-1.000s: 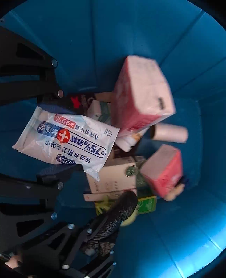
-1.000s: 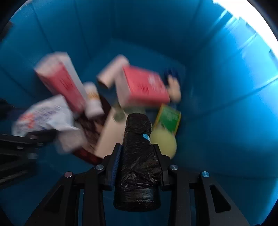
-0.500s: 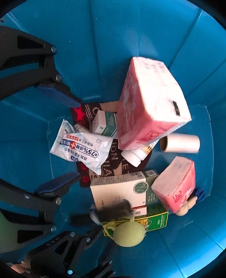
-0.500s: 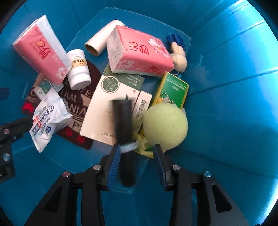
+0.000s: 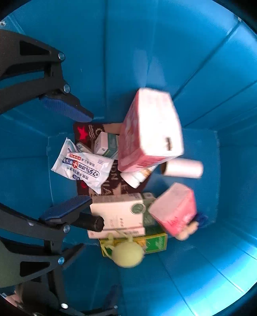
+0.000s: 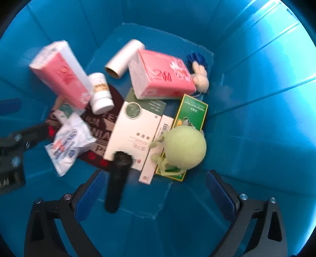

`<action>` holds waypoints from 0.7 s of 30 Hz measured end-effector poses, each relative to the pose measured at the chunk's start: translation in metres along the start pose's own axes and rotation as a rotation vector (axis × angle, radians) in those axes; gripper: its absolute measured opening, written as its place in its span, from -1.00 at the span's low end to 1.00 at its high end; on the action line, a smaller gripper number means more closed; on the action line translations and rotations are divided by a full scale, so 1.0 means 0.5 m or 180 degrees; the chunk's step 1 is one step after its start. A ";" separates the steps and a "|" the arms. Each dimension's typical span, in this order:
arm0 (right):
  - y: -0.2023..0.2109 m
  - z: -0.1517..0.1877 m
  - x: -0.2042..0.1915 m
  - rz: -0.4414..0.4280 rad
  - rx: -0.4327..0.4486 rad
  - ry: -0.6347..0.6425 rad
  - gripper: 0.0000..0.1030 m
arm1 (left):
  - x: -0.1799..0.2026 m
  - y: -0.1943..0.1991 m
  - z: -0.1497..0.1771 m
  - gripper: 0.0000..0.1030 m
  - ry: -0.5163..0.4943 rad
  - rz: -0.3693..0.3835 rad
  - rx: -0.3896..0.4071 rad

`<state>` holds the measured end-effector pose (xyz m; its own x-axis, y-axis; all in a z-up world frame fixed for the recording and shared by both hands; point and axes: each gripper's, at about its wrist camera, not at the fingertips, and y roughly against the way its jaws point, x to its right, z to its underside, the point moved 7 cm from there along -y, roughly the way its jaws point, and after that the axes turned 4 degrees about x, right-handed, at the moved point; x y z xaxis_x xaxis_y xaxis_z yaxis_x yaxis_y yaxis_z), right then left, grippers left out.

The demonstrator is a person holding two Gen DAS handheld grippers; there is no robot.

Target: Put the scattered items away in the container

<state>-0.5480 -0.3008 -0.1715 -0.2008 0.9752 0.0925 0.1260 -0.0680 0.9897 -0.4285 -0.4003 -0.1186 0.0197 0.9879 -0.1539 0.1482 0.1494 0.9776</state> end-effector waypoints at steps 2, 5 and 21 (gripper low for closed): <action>0.039 0.004 -0.011 -0.0035 0.0107 0.0119 0.99 | -0.002 0.045 -0.002 0.50 -0.0028 0.0001 0.0176; 0.104 0.015 -0.024 -0.0083 0.0359 0.0259 0.99 | -0.006 0.130 0.003 0.60 -0.0027 -0.0062 0.0571; 0.430 0.279 0.107 -0.0299 0.2034 -0.0045 1.00 | 0.147 0.457 0.253 0.68 0.0201 -0.0104 0.2606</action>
<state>-0.3960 -0.2340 0.0312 -0.2270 0.9739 0.0029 0.6630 0.1523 0.7329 -0.2684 -0.2991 0.0751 -0.0492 0.9877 -0.1482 0.8228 0.1242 0.5546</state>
